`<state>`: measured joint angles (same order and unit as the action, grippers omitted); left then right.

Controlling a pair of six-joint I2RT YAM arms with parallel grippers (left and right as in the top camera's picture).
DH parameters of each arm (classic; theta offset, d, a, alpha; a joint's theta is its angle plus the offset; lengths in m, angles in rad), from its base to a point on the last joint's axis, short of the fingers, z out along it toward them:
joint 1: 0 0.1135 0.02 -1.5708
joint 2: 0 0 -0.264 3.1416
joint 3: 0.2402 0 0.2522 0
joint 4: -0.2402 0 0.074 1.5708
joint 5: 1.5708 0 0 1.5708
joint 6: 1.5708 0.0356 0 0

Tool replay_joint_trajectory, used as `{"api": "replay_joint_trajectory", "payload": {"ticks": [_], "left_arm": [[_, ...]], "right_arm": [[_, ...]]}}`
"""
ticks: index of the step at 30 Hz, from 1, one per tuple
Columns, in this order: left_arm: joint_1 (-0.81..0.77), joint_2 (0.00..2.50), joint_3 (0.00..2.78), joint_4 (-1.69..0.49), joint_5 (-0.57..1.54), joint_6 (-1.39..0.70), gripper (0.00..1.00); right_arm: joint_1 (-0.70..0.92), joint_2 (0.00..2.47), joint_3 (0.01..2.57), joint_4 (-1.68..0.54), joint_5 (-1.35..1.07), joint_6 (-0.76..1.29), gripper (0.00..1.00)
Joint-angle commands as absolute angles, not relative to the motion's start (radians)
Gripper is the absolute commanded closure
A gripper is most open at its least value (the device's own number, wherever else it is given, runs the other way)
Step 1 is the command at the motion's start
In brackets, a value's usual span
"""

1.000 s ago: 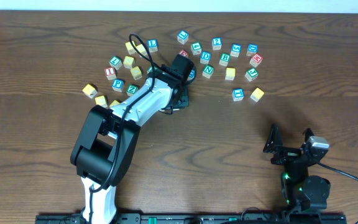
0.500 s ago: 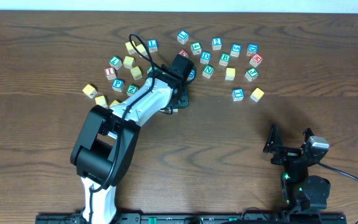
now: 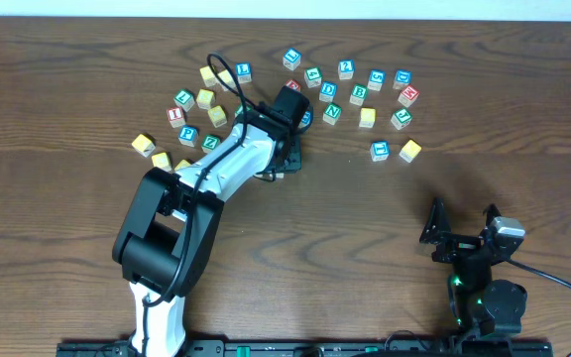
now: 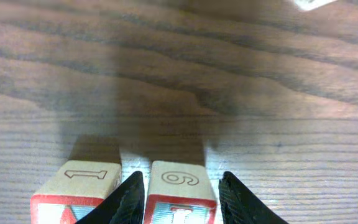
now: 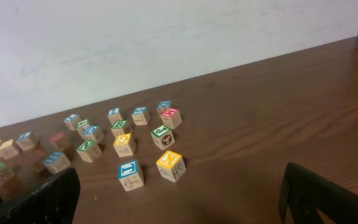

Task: Spell out AI2
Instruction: 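Release the I block and move the left gripper back over the blocks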

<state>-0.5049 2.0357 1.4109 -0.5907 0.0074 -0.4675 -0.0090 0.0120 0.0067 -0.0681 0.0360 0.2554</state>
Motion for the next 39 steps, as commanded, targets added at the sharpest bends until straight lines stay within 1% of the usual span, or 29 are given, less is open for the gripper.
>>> {"api": "replay_joint_trajectory", "payload": {"ticks": [1,4,6,11,13,18,25,30,39], "left_arm": [[-0.493,2.023,1.496,-0.588,-0.064,-0.416,0.61],[-0.480,2.023,1.552,-0.593,-0.064,-0.364,0.60],[-0.472,2.023,1.597,-0.606,-0.064,-0.337,0.56],[-0.449,2.023,1.742,-0.694,-0.064,-0.267,0.51],[-0.441,2.023,1.800,-0.715,-0.064,-0.221,0.50],[-0.411,2.024,1.894,-0.708,-0.064,-0.117,0.50],[-0.352,2.062,1.929,-0.611,-0.026,-0.016,0.50],[-0.347,2.155,2.009,-0.644,-0.014,0.065,0.50],[-0.364,2.241,2.012,-0.657,0.010,0.079,0.53]], "right_arm": [[-0.014,0.006,0.005,-0.072,0.034,0.261,0.01],[-0.014,0.006,0.005,-0.071,0.034,0.261,0.01],[-0.014,0.006,0.005,-0.072,0.034,0.261,0.01],[-0.014,0.006,0.005,-0.072,0.034,0.261,0.01],[-0.014,0.006,0.005,-0.071,0.034,0.261,0.01],[-0.014,0.006,0.005,-0.071,0.034,0.262,0.01],[-0.014,0.006,0.005,-0.071,0.034,0.261,0.01],[-0.014,0.006,0.005,-0.071,0.034,0.261,0.01],[-0.014,0.006,0.005,-0.071,0.034,0.261,0.01]]}}
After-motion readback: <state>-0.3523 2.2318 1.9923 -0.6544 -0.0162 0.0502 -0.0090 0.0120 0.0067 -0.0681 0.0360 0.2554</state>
